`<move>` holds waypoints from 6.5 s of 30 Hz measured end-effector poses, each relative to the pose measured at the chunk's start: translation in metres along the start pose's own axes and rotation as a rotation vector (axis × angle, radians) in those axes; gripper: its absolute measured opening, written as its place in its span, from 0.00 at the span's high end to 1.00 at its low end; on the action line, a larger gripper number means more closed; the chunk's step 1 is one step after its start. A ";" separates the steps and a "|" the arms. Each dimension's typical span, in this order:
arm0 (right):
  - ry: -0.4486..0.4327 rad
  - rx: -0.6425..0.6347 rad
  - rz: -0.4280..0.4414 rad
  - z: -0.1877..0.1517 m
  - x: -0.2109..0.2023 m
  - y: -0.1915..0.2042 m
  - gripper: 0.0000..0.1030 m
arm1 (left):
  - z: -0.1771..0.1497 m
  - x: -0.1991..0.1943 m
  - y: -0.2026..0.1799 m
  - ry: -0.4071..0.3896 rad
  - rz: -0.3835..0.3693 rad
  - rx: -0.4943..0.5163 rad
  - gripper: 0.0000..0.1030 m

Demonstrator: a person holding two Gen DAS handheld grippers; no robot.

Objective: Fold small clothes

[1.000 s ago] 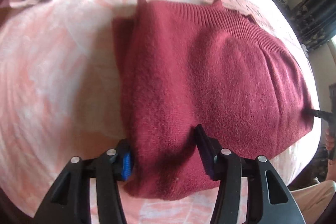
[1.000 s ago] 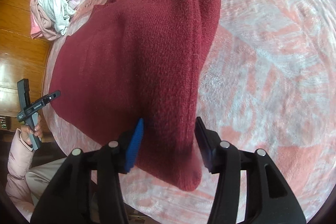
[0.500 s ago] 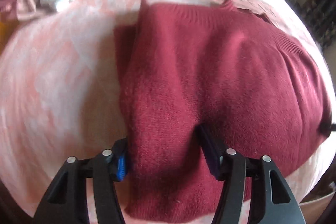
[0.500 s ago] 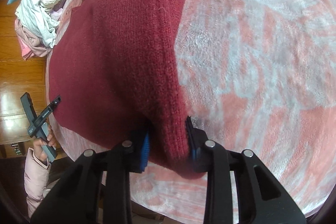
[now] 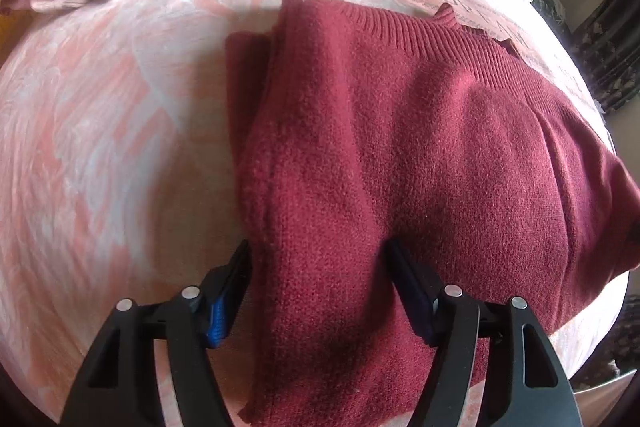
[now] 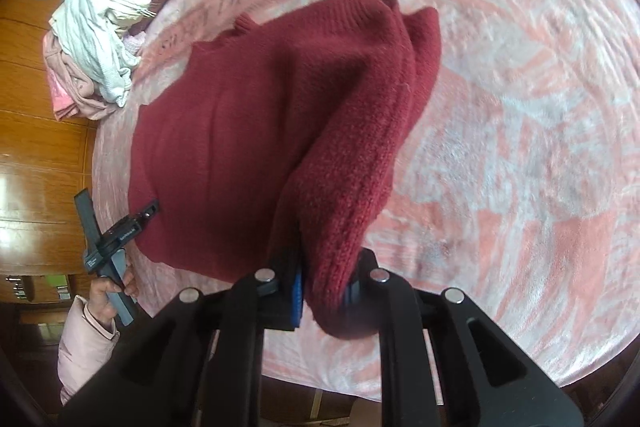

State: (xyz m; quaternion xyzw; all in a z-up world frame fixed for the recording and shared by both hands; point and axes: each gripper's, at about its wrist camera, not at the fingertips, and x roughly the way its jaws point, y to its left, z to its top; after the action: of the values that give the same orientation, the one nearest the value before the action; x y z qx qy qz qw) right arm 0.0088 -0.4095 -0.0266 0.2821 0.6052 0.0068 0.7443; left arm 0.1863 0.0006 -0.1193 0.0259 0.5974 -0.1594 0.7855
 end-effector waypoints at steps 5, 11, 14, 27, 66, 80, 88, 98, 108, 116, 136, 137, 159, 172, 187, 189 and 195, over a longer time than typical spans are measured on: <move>-0.045 -0.095 -0.041 0.006 -0.005 0.063 0.88 | 0.001 -0.001 0.000 0.017 -0.002 -0.017 0.30; -0.047 -0.228 -0.071 0.006 0.021 0.128 0.90 | 0.009 -0.035 0.010 -0.016 -0.091 -0.109 0.34; -0.038 -0.295 -0.083 0.003 0.038 0.161 0.90 | 0.009 -0.048 0.005 -0.055 -0.098 -0.080 0.34; 0.109 -0.533 -0.163 -0.026 0.137 0.233 0.85 | 0.002 -0.054 0.032 -0.063 -0.131 -0.181 0.34; 0.002 -0.188 -0.028 0.029 0.044 0.095 0.46 | 0.054 -0.015 -0.108 0.043 -0.470 -0.080 0.79; 0.035 -0.207 -0.038 0.020 0.055 0.105 0.46 | 0.044 -0.114 -0.023 -0.127 -0.429 -0.050 0.81; 0.106 -0.265 -0.028 0.003 0.084 0.139 0.44 | 0.017 -0.043 0.046 0.052 -0.387 -0.147 0.79; 0.212 -0.293 0.016 -0.024 0.116 0.155 0.41 | -0.003 -0.074 0.041 0.059 -0.385 -0.072 0.33; 0.284 -0.259 0.079 -0.052 0.143 0.147 0.35 | -0.047 -0.058 0.032 0.147 -0.404 -0.020 0.42; 0.301 -0.258 0.103 -0.054 0.150 0.148 0.31 | -0.058 -0.048 0.044 0.136 -0.369 -0.050 0.86; 0.346 -0.286 0.087 -0.069 0.157 0.138 0.76 | -0.058 -0.038 0.046 0.168 -0.347 -0.032 0.84; 0.365 -0.277 0.067 -0.071 0.169 0.132 0.74 | -0.061 -0.030 0.047 0.180 -0.342 -0.034 0.84; 0.074 -0.416 -0.168 -0.005 0.089 0.153 0.35 | 0.042 -0.030 0.037 0.039 -0.289 -0.111 0.37; 0.061 -0.393 -0.162 -0.004 0.100 0.153 0.36 | 0.052 -0.032 0.041 -0.035 -0.254 -0.129 0.86; 0.068 -0.403 -0.193 0.002 0.123 0.165 0.36 | 0.042 -0.029 0.041 -0.073 -0.121 -0.039 0.82; 0.066 -0.405 -0.184 0.000 0.119 0.165 0.36 | 0.041 -0.036 0.045 -0.073 -0.124 -0.065 0.75; 0.047 -0.446 -0.159 -0.017 0.100 0.168 0.36 | 0.004 -0.075 0.036 -0.118 -0.044 -0.075 0.59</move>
State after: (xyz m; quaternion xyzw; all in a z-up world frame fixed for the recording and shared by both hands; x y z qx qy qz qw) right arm 0.0759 -0.2267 -0.0459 0.0622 0.6263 0.0883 0.7721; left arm 0.1826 0.0505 -0.0521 -0.0260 0.5560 -0.1553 0.8161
